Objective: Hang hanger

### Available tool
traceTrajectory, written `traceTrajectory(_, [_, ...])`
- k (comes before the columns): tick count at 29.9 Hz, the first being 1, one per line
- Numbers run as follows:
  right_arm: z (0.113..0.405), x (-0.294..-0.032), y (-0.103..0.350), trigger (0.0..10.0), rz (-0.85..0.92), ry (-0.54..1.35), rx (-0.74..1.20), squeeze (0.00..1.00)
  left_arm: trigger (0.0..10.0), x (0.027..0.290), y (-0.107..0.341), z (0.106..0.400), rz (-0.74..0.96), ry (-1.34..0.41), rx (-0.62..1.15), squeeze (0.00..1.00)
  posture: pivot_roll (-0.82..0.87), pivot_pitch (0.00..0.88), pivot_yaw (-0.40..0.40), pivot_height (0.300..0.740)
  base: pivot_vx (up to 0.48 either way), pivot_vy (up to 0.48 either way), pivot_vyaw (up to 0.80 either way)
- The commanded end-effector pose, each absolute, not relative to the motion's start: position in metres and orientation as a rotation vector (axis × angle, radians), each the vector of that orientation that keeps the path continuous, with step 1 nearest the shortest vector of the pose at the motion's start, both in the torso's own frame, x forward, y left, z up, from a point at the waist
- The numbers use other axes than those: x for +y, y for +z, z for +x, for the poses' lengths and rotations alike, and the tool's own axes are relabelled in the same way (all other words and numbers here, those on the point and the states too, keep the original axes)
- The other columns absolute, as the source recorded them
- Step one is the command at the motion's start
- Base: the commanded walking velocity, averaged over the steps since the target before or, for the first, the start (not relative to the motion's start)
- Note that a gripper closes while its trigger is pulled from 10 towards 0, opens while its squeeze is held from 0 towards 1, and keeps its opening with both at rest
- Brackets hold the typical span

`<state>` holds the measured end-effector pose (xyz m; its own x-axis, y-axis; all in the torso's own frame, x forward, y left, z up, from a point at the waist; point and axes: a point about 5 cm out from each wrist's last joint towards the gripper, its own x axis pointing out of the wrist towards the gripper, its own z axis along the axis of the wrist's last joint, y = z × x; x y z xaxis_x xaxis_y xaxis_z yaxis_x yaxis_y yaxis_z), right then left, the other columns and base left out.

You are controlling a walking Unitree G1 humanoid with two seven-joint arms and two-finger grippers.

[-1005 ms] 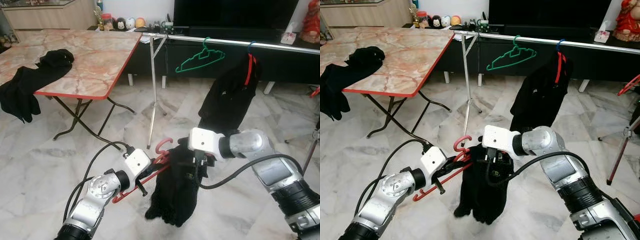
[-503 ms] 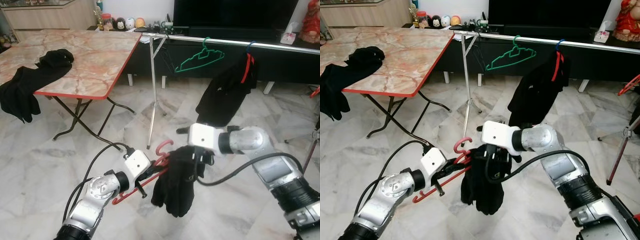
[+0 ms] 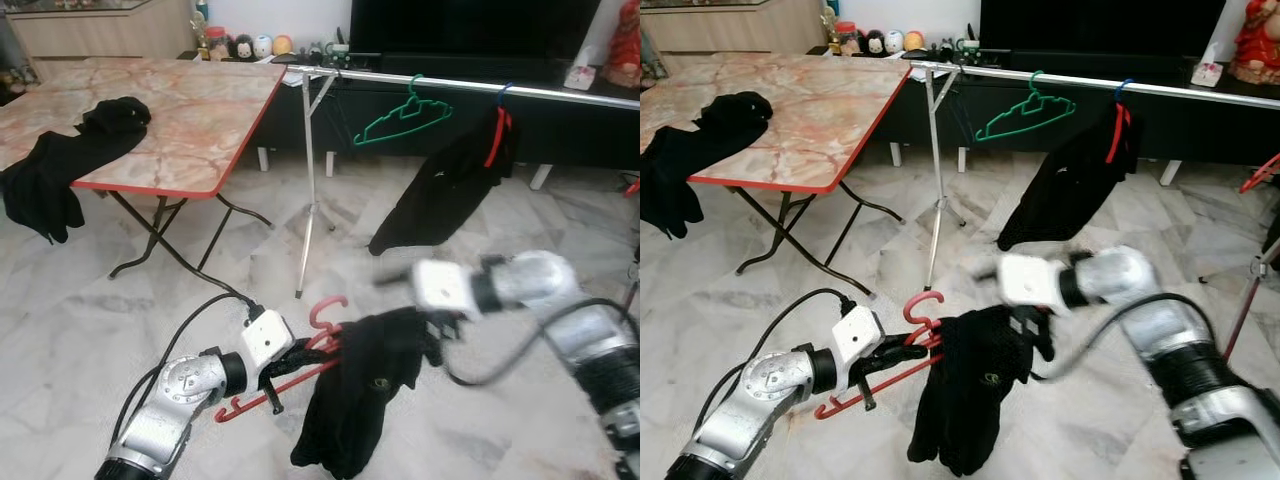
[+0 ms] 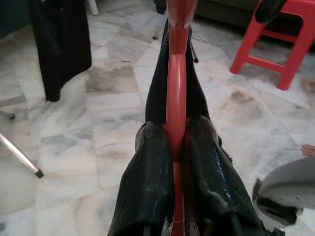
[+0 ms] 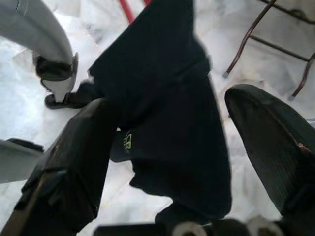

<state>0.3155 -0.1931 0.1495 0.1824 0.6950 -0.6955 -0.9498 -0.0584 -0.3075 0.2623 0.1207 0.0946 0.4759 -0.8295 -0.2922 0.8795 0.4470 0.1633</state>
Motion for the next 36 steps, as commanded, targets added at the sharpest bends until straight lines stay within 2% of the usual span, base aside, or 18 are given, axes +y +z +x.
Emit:
traceTrajectory(1, [0.318,-0.187,0.155,10.0,-0.89,1.423,0.322,0.0,10.0,0.115,0.107,0.26,0.29,-1.111,0.126,0.0,-0.15,0.0,0.019,0.732,0.0,0.0,0.0])
traceTrajectory(9, [0.322,-0.18,0.16,10.0,-0.876,1.499,0.2,0.0,10.0,0.115,0.108,0.254,0.294,-1.167,0.151,0.0,-0.15,0.0,0.019,0.732,0.0,0.0,0.0])
traceTrajectory(22, [0.314,-0.181,0.134,10.0,-0.886,1.619,0.367,0.0,10.0,0.109,0.112,0.255,0.306,-1.194,0.141,0.0,-0.15,0.0,0.012,0.732,0.0,0.0,0.0])
traceTrajectory(36, [0.319,-0.166,0.13,10.0,-0.849,1.607,0.311,0.0,10.0,0.099,0.117,0.255,0.312,-1.234,0.121,0.0,-0.14,0.0,0.004,0.732,0.0,0.0,0.0])
